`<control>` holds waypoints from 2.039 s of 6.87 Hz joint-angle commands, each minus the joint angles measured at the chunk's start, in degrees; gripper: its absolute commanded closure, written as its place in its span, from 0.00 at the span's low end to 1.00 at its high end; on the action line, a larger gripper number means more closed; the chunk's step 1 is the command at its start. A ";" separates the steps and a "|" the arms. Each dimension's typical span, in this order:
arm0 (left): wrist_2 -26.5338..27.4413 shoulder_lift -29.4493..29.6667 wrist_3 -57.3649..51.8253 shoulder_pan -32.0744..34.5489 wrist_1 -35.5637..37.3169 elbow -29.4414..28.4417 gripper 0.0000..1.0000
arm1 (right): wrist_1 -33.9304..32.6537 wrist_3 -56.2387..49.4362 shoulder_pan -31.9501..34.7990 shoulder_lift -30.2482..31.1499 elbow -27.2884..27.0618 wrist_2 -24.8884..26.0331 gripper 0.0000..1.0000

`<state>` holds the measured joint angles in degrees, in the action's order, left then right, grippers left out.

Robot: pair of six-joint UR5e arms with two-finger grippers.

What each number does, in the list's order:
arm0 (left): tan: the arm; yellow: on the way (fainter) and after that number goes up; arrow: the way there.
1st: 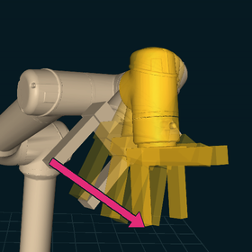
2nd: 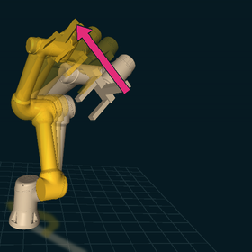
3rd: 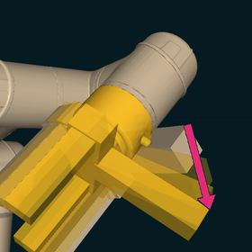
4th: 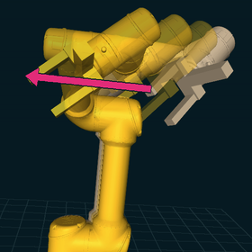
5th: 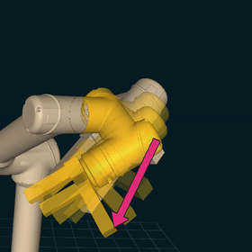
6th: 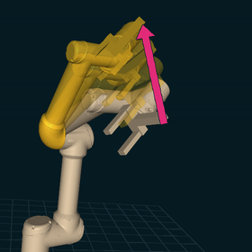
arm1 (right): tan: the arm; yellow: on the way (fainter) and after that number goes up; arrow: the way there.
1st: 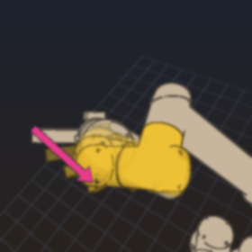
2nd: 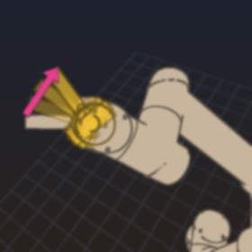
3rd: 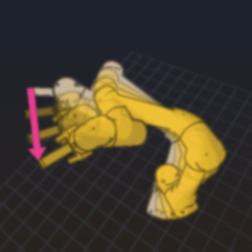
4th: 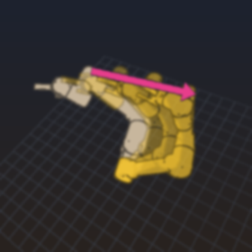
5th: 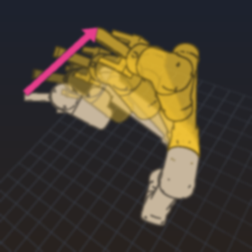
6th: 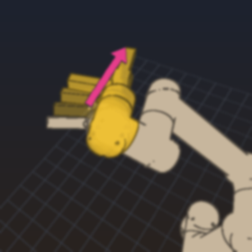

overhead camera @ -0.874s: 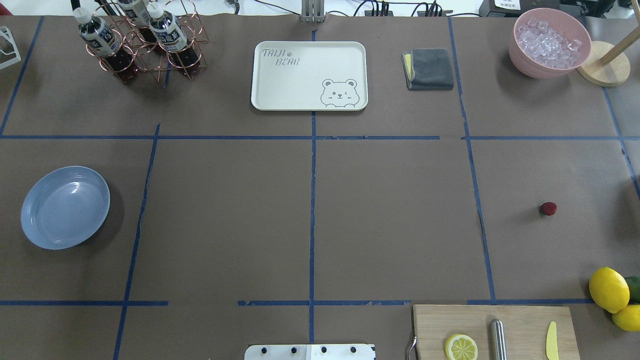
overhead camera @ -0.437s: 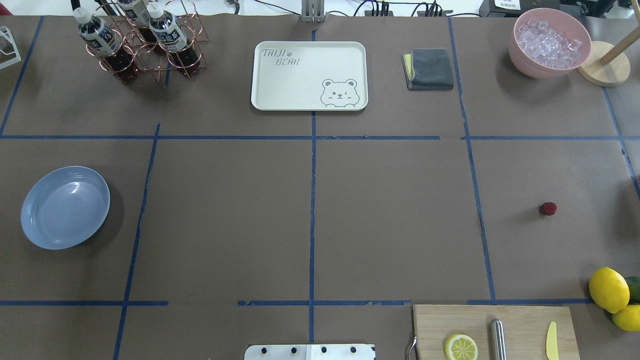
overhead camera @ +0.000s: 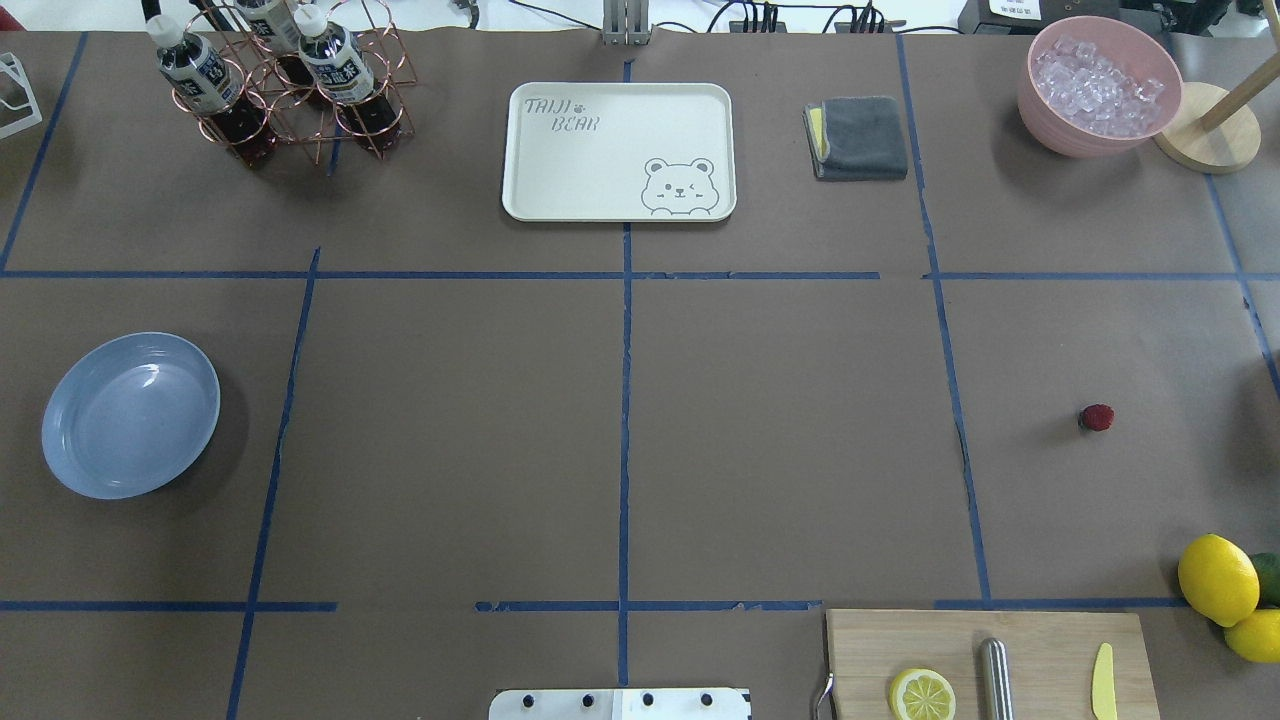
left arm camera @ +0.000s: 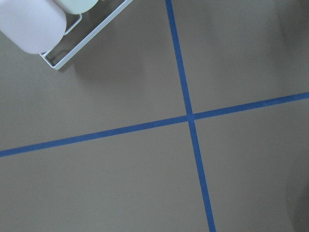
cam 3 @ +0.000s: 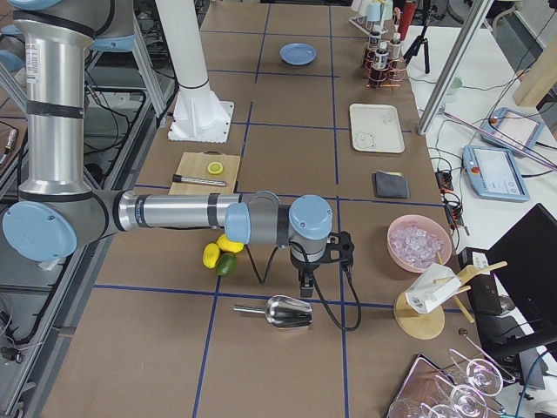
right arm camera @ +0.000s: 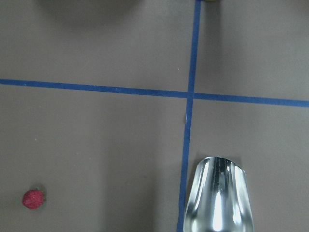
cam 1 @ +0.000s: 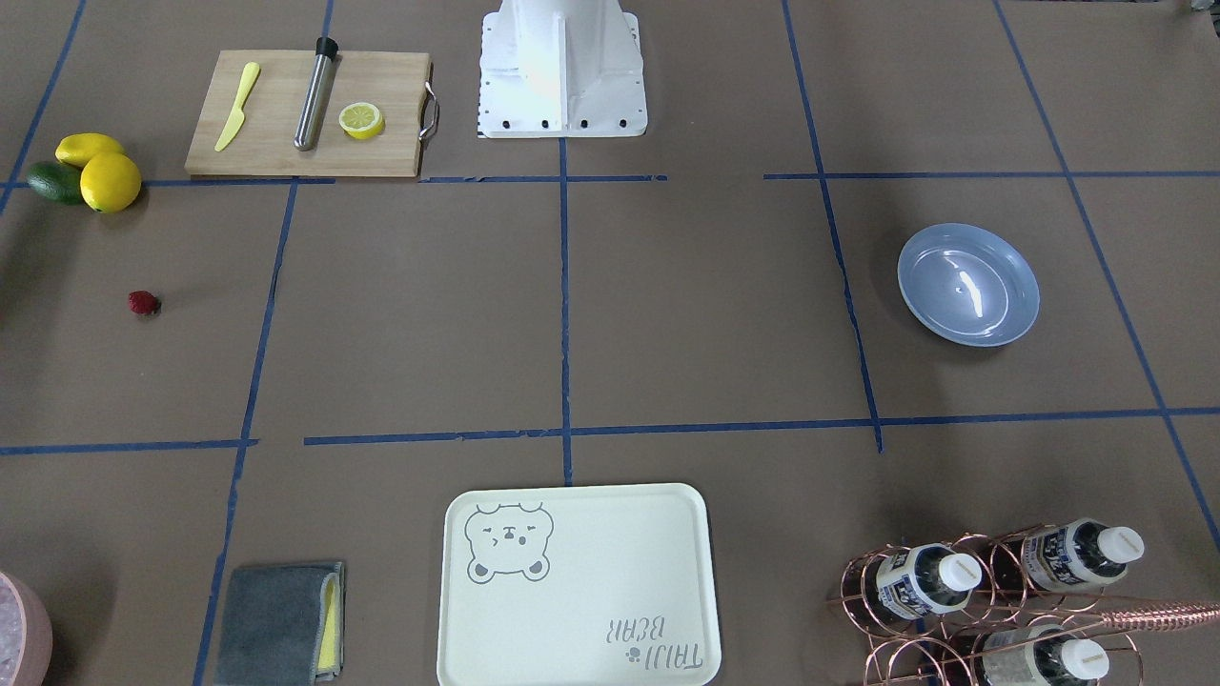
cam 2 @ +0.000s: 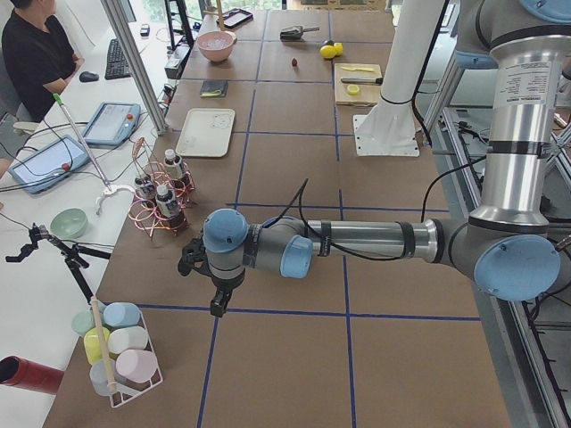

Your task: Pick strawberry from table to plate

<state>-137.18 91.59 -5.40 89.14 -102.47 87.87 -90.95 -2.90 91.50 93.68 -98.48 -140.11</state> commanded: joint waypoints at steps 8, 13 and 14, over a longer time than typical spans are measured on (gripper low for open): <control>8.83 -12.92 56.24 -27.58 -52.10 -2.53 0.02 | 3.39 7.20 -2.99 -2.10 0.22 -0.95 0.00; 16.42 -13.10 65.52 -36.14 -54.94 -2.26 0.47 | 3.50 7.30 -3.00 -1.92 0.22 -1.22 0.00; 16.42 -13.10 65.52 -36.14 -54.94 -2.35 0.63 | 3.50 7.30 -3.08 -1.92 0.13 -1.22 0.00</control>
<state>-120.84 78.50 60.04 53.12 -157.37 85.61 -87.46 4.39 88.47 91.76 -98.29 -141.29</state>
